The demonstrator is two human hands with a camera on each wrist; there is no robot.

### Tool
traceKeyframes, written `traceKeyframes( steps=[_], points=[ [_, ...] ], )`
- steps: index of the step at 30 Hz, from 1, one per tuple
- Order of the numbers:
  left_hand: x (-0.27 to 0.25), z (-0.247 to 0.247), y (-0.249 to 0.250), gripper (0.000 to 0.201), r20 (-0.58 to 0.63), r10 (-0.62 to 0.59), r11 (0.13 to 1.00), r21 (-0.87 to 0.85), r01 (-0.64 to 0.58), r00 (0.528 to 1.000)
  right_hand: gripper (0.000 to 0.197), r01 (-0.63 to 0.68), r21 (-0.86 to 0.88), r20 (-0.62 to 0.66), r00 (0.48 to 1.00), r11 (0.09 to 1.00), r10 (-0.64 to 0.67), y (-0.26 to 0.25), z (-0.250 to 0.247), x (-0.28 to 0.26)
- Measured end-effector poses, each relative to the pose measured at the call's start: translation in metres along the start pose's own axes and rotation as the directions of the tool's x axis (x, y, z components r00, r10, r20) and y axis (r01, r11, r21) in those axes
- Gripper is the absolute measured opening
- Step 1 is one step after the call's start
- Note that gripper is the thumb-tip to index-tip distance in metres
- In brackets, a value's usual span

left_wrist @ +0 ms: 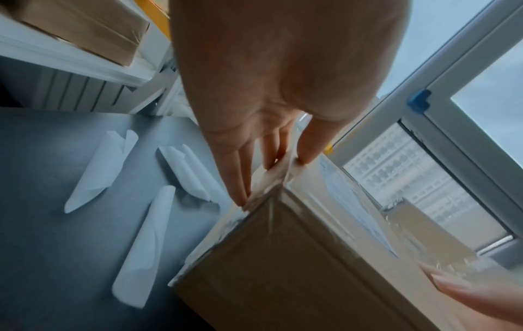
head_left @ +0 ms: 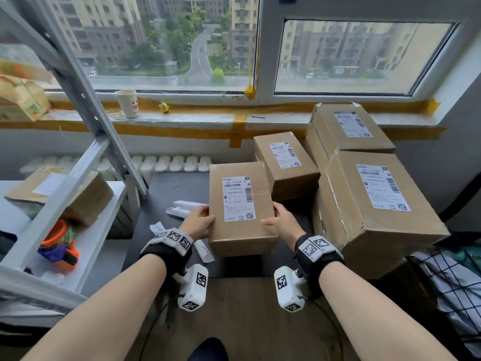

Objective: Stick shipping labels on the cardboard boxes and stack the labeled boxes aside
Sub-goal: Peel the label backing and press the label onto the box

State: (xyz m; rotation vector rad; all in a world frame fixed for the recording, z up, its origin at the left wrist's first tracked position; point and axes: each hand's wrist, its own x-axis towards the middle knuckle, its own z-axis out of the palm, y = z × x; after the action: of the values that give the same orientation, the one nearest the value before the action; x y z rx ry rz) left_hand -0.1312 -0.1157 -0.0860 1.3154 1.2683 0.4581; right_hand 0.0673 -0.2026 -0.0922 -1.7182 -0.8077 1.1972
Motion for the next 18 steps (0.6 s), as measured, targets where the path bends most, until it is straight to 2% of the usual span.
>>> traceKeyframes(
  steps=[4, 12, 18],
  points=[
    [0.018, -0.02, 0.021, 0.037, -0.076, -0.015, 0.994, -0.107, 0.007, 0.997, 0.071, -0.004, 0.061, -0.023, 1.0, 0.998, 0.005, -0.025, 0.007, 0.021],
    [0.09, -0.049, 0.055, 0.055, -0.001, -0.012, 0.987, -0.162, 0.012, 1.0, 0.071, -0.005, 0.059, -0.04, 0.999, 0.998, 0.008, -0.056, 0.018, 0.098],
    [0.157, -0.052, 0.063, 0.054, 0.026, -0.036, 0.991, -0.13, 0.039, 0.999, 0.068, -0.042, -0.035, -0.048, 0.998, 0.998, 0.041, -0.07, 0.019, 0.153]
  ],
)
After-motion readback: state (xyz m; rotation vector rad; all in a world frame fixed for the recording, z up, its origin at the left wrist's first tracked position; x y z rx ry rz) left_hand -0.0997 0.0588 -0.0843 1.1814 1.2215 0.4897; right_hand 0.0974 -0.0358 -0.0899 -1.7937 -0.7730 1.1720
